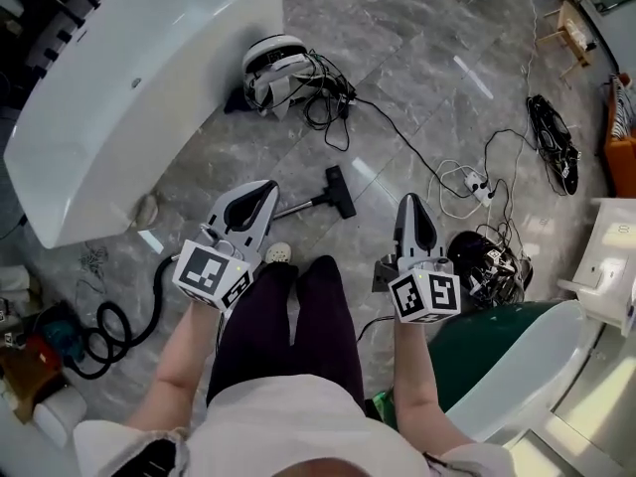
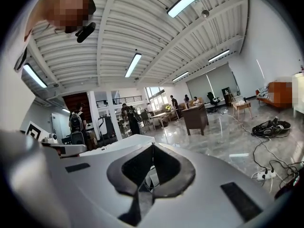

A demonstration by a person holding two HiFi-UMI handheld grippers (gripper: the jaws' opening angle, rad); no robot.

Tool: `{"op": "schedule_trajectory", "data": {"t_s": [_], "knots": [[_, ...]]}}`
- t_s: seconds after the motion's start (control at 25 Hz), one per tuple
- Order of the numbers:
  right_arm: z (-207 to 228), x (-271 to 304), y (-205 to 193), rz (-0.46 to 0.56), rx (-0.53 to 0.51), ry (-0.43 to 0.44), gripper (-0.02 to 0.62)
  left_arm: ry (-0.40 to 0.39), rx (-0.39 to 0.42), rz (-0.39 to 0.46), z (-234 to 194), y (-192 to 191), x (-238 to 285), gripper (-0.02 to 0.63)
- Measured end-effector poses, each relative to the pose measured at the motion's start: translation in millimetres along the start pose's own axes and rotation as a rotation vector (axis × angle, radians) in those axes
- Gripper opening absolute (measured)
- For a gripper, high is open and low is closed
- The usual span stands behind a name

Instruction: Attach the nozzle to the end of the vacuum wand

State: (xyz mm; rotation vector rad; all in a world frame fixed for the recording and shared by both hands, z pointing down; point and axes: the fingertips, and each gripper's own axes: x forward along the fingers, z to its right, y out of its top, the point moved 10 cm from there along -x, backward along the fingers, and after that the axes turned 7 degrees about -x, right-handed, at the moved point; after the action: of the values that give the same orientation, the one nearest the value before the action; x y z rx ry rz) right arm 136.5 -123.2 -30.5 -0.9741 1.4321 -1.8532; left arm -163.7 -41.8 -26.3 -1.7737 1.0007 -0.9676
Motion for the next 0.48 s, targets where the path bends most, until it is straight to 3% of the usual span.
{"op": "schedule_trajectory", "data": {"t_s": [0.24,0.48], "knots": [[-20,-23,26,0.041,-0.016,0.009,0.015,0.027,0.021,0.035,13,22,-29,0.011],[-28,-37,29,0.052,0.012,-0.046,0.015,0.039,0.007,0.065,12,24,-40,0.011]]}}
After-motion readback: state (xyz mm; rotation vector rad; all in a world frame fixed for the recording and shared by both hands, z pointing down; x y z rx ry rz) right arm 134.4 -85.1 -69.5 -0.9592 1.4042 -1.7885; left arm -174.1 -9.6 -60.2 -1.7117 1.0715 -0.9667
